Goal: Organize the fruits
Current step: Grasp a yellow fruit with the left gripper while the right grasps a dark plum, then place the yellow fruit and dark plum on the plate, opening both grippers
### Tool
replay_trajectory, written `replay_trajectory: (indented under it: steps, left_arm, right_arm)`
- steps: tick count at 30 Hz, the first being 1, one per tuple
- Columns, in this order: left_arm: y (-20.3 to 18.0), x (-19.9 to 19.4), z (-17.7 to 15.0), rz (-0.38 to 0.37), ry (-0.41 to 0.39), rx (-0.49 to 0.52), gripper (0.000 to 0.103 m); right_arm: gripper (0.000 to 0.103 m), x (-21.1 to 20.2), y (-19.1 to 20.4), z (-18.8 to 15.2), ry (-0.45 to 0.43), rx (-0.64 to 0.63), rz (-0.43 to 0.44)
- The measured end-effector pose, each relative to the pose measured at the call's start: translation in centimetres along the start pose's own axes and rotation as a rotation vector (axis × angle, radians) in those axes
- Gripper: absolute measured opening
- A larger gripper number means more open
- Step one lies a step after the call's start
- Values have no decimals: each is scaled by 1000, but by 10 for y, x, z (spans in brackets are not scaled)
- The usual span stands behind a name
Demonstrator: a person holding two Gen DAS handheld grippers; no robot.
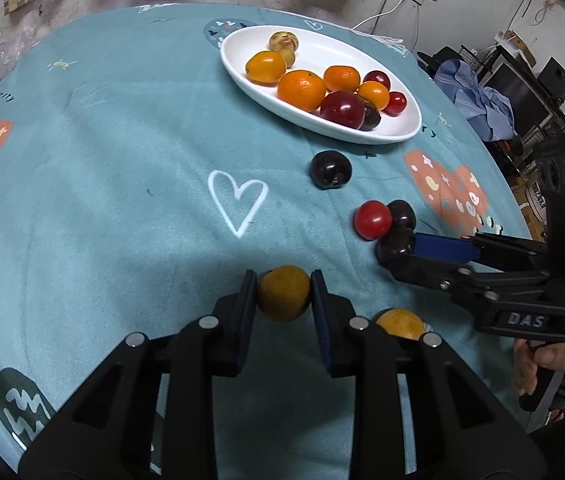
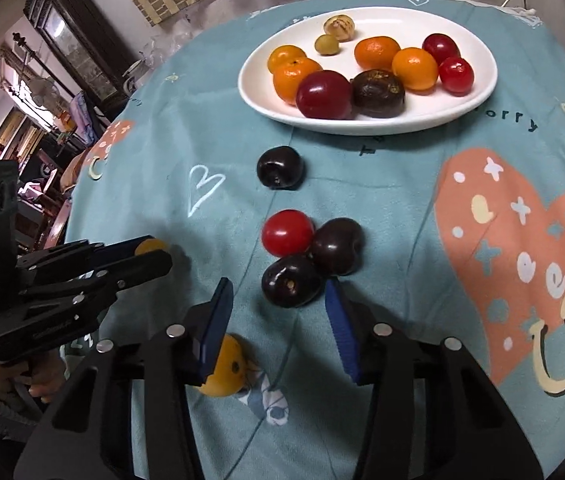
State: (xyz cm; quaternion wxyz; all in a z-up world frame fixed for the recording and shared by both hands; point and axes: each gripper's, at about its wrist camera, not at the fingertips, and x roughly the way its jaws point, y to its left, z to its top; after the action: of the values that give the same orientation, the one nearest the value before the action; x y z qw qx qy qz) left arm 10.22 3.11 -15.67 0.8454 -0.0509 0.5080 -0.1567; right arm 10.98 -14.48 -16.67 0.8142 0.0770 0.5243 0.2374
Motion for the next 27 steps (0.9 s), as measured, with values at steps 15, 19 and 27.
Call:
replay_trajectory:
  steps: [15,19,27]
  left_arm:
    - [-15,-2,-1,-23,6,16,28]
    - [-31,-2,14,-43,-15,60,28]
    - [-54,12,118,-67,-131,145,27]
  right_arm:
    - [31,-15,-12,-16,-17,53,20]
    - [31,-34,-23,-20,-56,52,-30]
    - [31,-75,-61,72,-263,55,-105]
